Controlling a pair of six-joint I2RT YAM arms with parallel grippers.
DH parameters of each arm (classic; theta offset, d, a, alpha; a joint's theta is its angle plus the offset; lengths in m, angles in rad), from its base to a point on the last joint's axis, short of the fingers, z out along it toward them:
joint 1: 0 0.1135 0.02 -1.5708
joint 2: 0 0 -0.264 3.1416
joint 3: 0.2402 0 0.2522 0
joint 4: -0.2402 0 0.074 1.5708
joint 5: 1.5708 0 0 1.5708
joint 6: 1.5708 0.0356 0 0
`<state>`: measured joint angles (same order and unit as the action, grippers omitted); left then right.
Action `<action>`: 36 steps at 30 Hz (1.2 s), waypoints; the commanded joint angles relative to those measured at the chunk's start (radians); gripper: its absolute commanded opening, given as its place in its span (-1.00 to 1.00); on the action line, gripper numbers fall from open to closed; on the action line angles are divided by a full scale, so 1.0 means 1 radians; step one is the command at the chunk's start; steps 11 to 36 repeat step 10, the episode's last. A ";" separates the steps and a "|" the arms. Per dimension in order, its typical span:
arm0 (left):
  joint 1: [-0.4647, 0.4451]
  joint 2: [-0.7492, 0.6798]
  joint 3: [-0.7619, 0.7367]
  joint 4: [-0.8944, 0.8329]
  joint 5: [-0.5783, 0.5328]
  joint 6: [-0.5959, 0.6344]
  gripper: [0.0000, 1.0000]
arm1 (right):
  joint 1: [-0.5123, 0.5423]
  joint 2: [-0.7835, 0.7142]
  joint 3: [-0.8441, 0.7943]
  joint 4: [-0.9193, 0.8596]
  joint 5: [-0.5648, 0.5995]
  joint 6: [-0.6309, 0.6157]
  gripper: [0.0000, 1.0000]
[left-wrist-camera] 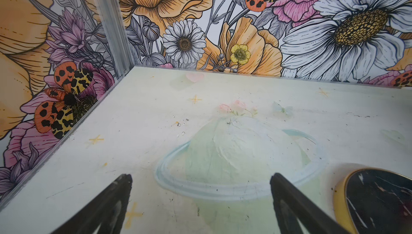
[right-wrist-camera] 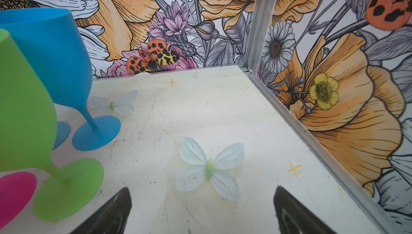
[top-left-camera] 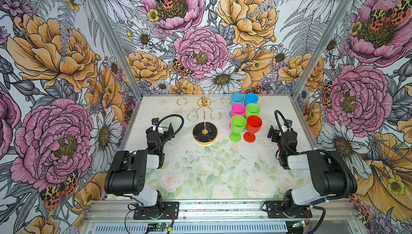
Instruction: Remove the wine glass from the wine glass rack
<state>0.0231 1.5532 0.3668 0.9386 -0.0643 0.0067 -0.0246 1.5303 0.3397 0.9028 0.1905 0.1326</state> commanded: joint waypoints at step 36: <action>0.008 -0.001 0.003 0.016 -0.004 -0.020 0.97 | 0.020 0.004 0.037 -0.004 -0.015 -0.041 0.99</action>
